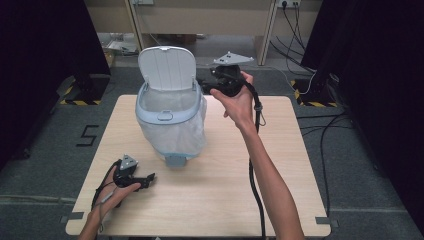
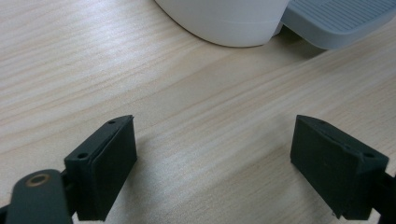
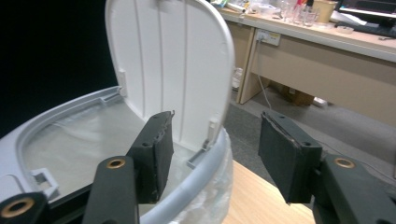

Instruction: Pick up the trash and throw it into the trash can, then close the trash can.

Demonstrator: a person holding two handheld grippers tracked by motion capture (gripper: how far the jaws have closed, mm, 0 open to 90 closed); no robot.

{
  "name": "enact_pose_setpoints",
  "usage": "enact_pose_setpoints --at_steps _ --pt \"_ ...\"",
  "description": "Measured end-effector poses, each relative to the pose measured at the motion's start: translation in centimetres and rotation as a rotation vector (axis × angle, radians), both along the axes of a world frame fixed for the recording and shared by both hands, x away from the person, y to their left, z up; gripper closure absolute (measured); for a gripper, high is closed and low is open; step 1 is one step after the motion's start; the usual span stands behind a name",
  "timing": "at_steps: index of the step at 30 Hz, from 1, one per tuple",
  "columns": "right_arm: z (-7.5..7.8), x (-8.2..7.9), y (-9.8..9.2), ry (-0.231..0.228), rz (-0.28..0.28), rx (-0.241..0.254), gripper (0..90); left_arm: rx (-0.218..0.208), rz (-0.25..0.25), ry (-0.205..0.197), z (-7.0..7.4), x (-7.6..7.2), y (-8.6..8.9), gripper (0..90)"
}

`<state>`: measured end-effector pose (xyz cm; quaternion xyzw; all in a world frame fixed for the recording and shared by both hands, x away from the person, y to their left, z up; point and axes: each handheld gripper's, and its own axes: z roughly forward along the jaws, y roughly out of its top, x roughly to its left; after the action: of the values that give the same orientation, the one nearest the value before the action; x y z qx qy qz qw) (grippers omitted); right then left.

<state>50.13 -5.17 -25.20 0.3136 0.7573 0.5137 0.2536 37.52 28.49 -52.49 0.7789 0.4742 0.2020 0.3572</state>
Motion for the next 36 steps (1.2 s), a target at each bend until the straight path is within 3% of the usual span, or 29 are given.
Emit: enact_pose_setpoints --at_steps 13,24,27,30,36 --pt "-0.7 1.7 -0.9 0.016 -0.052 0.04 51.5 -0.002 0.002 0.0 0.0 0.0 0.0 13.3" --pt "-1.9 5.3 -1.0 0.079 -0.038 0.154 67.8 -0.003 0.002 0.001 0.0 0.0 0.0 13.5" --pt "-2.0 6.4 -0.6 0.072 -0.055 0.143 72.4 -0.002 0.002 0.0 0.0 0.0 0.0 13.6" --pt "-2.2 7.5 0.2 0.061 -0.076 0.092 73.8 -0.003 0.002 0.0 0.0 0.0 0.0 13.6" --pt "-2.4 9.2 1.4 0.061 -0.032 0.085 75.2 -0.003 0.002 -0.001 0.0 0.0 0.0 13.6"
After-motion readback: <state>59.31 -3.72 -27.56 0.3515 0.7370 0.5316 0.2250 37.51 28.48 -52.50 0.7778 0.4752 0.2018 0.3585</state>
